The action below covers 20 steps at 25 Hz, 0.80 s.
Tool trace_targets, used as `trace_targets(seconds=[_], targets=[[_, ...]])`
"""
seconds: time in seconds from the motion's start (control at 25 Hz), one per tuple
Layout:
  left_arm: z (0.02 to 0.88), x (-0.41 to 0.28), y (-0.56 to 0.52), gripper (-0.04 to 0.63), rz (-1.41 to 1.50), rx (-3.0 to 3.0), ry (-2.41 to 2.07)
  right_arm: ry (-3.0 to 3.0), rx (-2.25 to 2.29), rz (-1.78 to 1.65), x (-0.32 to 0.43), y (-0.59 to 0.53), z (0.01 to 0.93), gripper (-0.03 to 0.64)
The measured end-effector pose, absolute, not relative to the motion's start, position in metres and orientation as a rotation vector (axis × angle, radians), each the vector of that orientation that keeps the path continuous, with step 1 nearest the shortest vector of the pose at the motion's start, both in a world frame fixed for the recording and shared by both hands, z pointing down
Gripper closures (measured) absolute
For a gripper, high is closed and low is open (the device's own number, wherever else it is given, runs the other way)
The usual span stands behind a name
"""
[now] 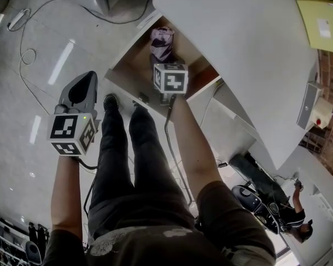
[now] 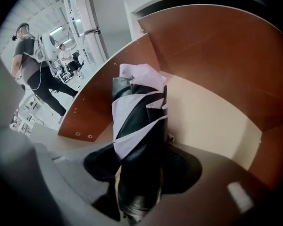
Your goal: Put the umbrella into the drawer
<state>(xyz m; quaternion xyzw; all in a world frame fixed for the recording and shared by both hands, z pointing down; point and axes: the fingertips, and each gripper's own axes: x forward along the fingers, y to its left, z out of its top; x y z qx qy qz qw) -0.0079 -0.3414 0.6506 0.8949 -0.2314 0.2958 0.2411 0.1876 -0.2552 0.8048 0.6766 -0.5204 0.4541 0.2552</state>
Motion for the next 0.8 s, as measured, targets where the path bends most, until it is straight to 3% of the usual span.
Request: trace_targets(seconds=[0.24, 0.48, 0.8], targets=[[0.647, -0.009, -0.341, 0.586, 0.823, 2.448, -0.643, -1.385, 1.832, 1.246, 0.188, -0.256, 0.806, 0.373], [0.639, -0.008, -0.340, 0.586, 0.807, 2.458, -0.631, -1.369, 1.829, 1.288, 0.185, -0.258, 0.800, 0.314], [0.605, -0.014, -0.344, 0.586, 0.773, 2.501, -0.617, -1.394, 1.915, 1.270, 0.181, -0.252, 0.752, 0.313]])
